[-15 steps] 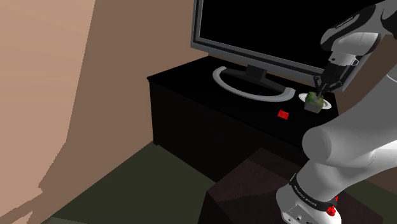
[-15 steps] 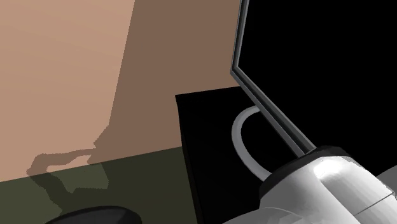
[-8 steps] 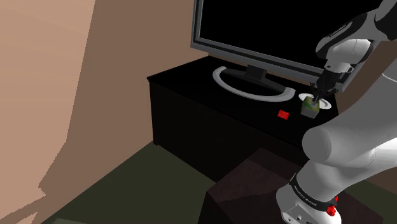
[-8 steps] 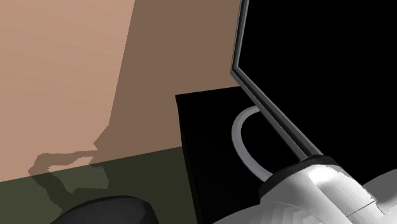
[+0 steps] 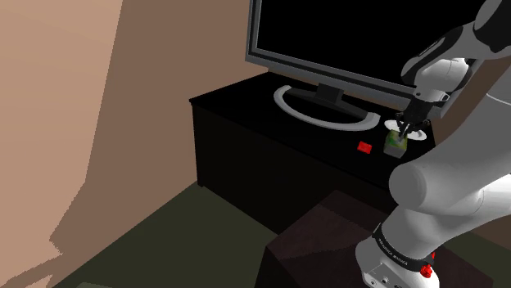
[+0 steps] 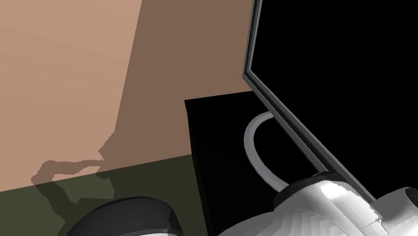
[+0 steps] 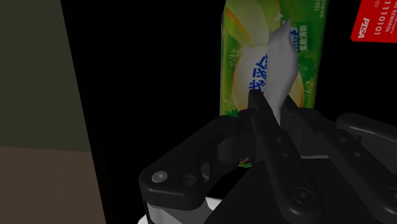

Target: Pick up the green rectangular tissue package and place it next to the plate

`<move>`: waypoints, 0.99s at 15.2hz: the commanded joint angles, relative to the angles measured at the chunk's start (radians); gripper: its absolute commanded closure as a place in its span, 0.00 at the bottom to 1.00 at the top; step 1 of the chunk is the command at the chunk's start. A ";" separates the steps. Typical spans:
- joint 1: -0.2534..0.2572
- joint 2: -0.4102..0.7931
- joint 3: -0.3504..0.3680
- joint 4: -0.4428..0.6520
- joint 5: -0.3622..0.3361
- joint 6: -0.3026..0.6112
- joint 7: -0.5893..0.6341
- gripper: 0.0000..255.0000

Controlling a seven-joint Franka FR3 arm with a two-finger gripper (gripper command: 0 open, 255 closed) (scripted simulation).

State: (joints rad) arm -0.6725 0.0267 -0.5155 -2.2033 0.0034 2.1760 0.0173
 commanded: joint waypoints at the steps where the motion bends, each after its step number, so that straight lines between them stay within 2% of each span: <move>1: 0.000 0.000 0.000 -0.003 0.000 0.001 0.000 1.00; 5: 0.000 0.000 0.000 -0.003 0.000 0.001 0.000 1.00; 6: 0.000 -0.001 0.000 -0.004 -0.001 0.001 0.000 0.00; 11: 0.000 0.000 0.000 -0.003 0.000 0.001 0.000 0.00; 15: 0.004 -0.058 0.003 0.072 -0.032 -0.125 0.024 0.00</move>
State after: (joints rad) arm -0.6707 -0.0204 -0.5148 -2.1494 -0.0233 2.0801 0.0334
